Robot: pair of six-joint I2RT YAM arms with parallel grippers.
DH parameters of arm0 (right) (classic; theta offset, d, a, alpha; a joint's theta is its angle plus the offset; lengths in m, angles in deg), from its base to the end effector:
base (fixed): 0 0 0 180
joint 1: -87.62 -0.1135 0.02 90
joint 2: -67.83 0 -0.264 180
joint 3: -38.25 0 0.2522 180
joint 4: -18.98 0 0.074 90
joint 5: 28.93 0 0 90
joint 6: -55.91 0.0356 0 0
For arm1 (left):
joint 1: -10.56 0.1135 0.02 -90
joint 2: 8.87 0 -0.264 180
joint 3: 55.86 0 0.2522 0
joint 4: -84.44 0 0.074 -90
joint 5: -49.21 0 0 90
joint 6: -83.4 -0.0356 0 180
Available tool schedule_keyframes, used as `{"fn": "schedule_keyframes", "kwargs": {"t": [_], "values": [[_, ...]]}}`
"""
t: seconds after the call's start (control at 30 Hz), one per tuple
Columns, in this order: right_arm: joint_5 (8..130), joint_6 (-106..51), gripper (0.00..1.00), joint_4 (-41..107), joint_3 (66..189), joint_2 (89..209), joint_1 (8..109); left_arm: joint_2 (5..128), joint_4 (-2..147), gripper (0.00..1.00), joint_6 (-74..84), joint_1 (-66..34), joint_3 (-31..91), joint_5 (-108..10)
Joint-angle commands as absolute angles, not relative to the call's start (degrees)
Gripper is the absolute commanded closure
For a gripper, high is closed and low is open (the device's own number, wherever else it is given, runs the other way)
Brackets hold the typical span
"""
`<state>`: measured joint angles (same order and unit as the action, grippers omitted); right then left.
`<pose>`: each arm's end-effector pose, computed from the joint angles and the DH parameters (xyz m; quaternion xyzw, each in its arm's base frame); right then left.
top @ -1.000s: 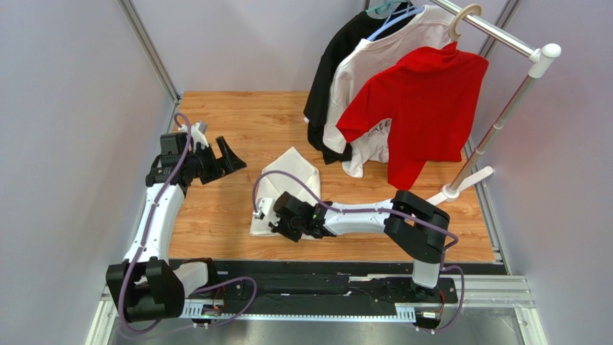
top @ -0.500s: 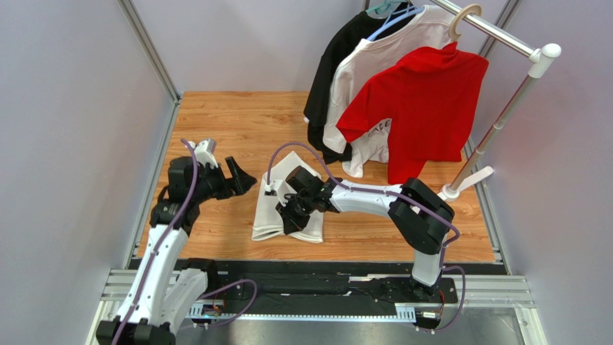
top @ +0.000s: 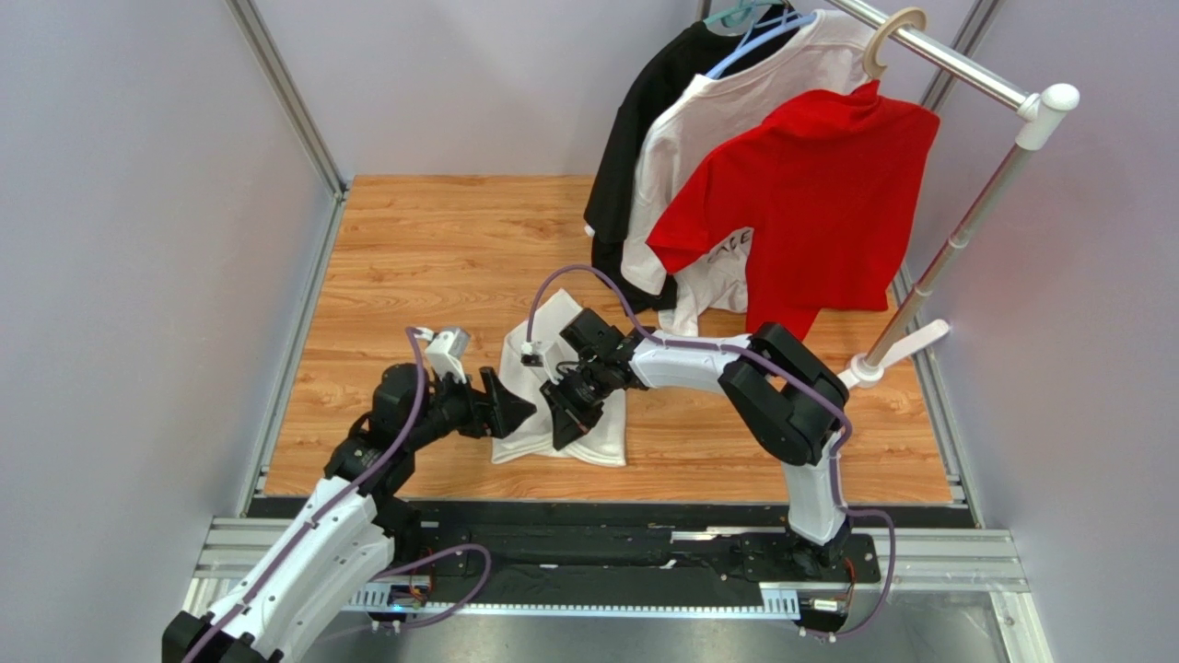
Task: Fold the napkin, place the utensils inside, and roll it up
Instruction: Roll the napkin with the utensil
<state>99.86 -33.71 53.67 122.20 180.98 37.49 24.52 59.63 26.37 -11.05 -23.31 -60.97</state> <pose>0.2321 0.3126 0.1418 -0.4546 0.8021 0.3835 0.0547 0.1336 -0.0661 0.2086 0.0104 0.8385 -0.3722 0.3979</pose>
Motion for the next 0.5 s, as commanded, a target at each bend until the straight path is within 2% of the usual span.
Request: {"fn": "schedule_keyframes", "kwargs": {"t": [0.0, 0.17, 0.2, 0.23, 0.37, 0.47], "values": [[102.29, -32.95, 1.0, 54.01, 124.87, 182.96, 37.96, 22.52, 66.46, 0.11, 23.99, -15.97, -24.86, -58.02], [103.78, -31.99, 1.0, 53.57, 125.05, 184.37, 39.02, 21.63, 66.19, 0.18, 23.2, -19.49, -27.94, -54.77], [103.96, -31.9, 1.0, 53.49, 125.05, 184.55, 39.28, 22.15, 66.37, 0.26, 23.46, -20.02, -28.9, -53.54], [104.22, -31.72, 1.0, 53.49, 125.05, 184.99, 39.63, 22.33, 66.63, 0.29, 23.55, -20.9, -29.35, -53.18], [105.45, -31.46, 1.0, 53.57, 125.4, 185.61, 40.07, 23.91, 69.26, 0.34, 22.15, -24.59, -29.44, -50.55], [106.33, -31.37, 1.0, 53.83, 125.66, 186.04, 40.25, 26.98, 70.05, 0.34, 20.22, -27.05, -28.04, -47.29]]}}
